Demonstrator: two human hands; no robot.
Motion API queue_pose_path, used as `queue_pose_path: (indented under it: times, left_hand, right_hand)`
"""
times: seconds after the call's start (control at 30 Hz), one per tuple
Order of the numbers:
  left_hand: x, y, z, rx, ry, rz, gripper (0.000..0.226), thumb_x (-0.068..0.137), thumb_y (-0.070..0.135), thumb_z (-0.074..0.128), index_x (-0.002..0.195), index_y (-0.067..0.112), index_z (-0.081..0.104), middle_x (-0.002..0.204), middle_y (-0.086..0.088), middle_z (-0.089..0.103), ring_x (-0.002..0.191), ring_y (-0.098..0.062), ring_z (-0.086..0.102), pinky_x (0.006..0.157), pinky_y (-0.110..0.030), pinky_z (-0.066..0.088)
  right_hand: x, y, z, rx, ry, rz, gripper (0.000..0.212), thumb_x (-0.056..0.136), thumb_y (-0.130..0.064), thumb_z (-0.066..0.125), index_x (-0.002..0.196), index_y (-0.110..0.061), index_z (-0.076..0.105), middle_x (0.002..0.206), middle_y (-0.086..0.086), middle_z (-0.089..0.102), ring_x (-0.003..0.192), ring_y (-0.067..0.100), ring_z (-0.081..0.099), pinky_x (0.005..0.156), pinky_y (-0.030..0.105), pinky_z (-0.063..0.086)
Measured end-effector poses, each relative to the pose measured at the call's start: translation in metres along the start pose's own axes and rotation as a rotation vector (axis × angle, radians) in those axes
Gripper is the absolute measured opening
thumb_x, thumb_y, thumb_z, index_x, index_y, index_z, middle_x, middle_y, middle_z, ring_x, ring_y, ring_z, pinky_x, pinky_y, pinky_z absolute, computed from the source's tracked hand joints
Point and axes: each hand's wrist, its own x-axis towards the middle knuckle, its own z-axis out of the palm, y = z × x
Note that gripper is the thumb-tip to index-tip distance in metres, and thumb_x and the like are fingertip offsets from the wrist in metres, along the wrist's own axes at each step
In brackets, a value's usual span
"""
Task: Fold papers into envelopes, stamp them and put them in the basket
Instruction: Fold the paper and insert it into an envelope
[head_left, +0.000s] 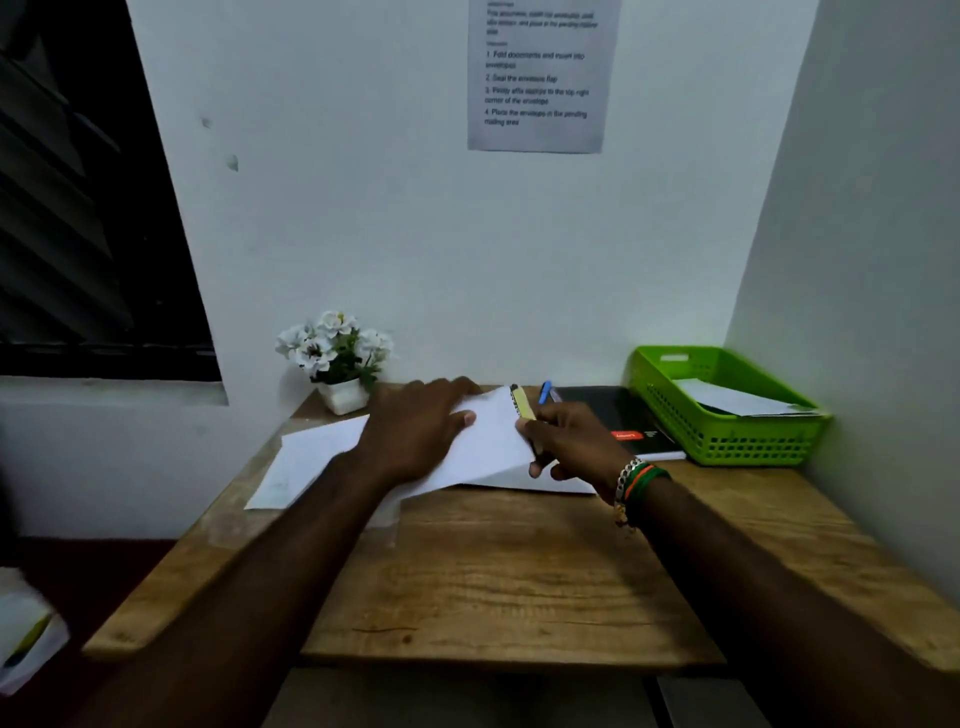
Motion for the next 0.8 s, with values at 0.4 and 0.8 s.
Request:
queue_pose_path:
  times: [0.4,0.8]
  left_hand:
    - [-0.001,0.013,0.049,-0.078,-0.155,-0.061,0.105,0.059,0.097,0.058,0.146,0.048,0.024,0.154,0.014,0.033,0.145,-0.018,0.028,0.114,-0.051,0.021]
    - [-0.002,0.012,0.053,-0.221,-0.036,-0.044,0.093,0.057,0.067,0.074,0.140,0.046,0.035,0.136,0.019,0.046,0.130,-0.010,0.043,0.109,-0.048,0.037]
  right_hand:
    - [0.028,0.044,-0.010,0.335,0.037,0.116,0.026,0.094,-0.007,0.063,0.069,-0.008,0.070,0.065,0.005,0.059,0.061,0.015,0.057,0.053,0.027,0.051]
    - [0.020,0.046,-0.019,0.450,-0.052,0.063,0.014,0.091,-0.007,0.070,0.081,-0.011,0.079,0.073,0.004,0.067,0.064,0.010,0.060,0.059,0.025,0.055]
